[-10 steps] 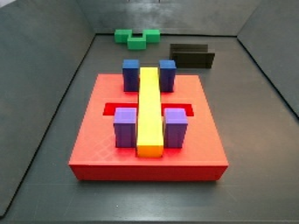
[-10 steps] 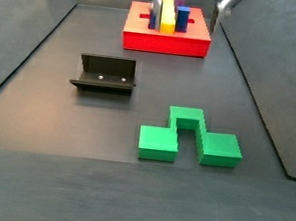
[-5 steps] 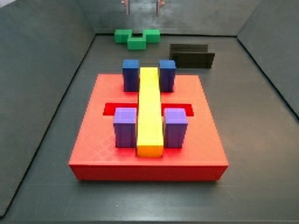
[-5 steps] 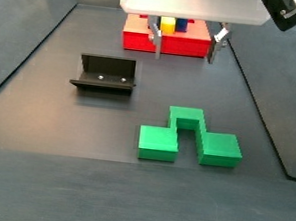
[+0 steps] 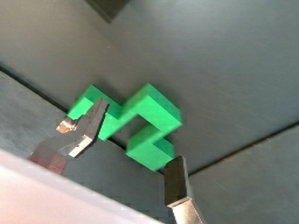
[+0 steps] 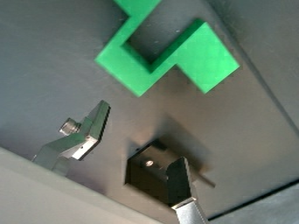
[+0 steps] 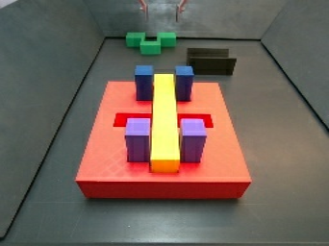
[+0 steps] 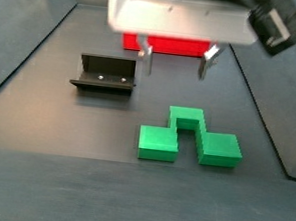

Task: Pick up the green object. Move up. Place the green object on the fixture. Regrasp the green object. Move to above the board. Insert the green object.
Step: Pick up the green object.

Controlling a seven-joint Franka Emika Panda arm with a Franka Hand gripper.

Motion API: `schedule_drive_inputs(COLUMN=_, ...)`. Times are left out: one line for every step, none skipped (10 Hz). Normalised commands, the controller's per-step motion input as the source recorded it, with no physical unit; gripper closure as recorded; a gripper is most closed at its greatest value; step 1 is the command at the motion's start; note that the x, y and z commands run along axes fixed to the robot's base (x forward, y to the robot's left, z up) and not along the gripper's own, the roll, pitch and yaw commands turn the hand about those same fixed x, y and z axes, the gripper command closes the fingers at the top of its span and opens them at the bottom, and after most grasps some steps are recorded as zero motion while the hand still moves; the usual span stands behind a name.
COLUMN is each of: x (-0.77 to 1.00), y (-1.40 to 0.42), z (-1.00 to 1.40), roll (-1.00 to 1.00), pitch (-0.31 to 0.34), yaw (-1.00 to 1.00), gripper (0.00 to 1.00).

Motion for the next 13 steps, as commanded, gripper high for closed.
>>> schedule_drive_inputs(x=-0.01, y=0.06, z=-0.71, roll=0.11, pitch=-0.066, yaw=0.00, gripper=0.00)
schedule_drive_inputs(x=-0.17, y=0.11, z=-0.59, roll=0.09, pitch=-0.040, yaw=0.00, gripper=0.00)
schedule_drive_inputs(x=-0.11, y=0.13, z=-0.47, roll=0.11, pitch=-0.030, yaw=-0.01, gripper=0.00)
schedule_drive_inputs(x=-0.11, y=0.17, z=-0.38, roll=0.10, pitch=-0.026, yaw=-0.01, gripper=0.00)
schedule_drive_inputs(x=-0.18, y=0.24, z=-0.35, roll=0.12, pitch=-0.013, yaw=-0.06, gripper=0.00)
schedule_drive_inputs(x=-0.17, y=0.21, z=-0.23, roll=0.09, pitch=0.000, yaw=-0.08, gripper=0.00)
schedule_drive_inputs(x=-0.19, y=0.13, z=-0.09, roll=0.07, pitch=0.000, yaw=-0.09, gripper=0.00)
schedule_drive_inputs(x=-0.15, y=0.00, z=0.00, roll=0.12, pitch=0.000, yaw=0.00, gripper=0.00)
schedule_drive_inputs(x=-0.20, y=-0.11, z=0.00, roll=0.18, pitch=0.000, yaw=0.00, gripper=0.00)
schedule_drive_inputs(x=-0.32, y=-0.20, z=0.00, roll=0.26, pitch=0.000, yaw=0.00, gripper=0.00)
schedule_drive_inputs(x=-0.37, y=-0.11, z=-0.07, roll=0.23, pitch=0.000, yaw=-0.01, gripper=0.00)
schedule_drive_inputs(x=-0.11, y=-0.04, z=-0.01, roll=0.09, pitch=0.000, yaw=0.00, gripper=0.00)
schedule_drive_inputs(x=0.00, y=0.00, z=-0.04, roll=0.02, pitch=0.000, yaw=0.00, gripper=0.00)
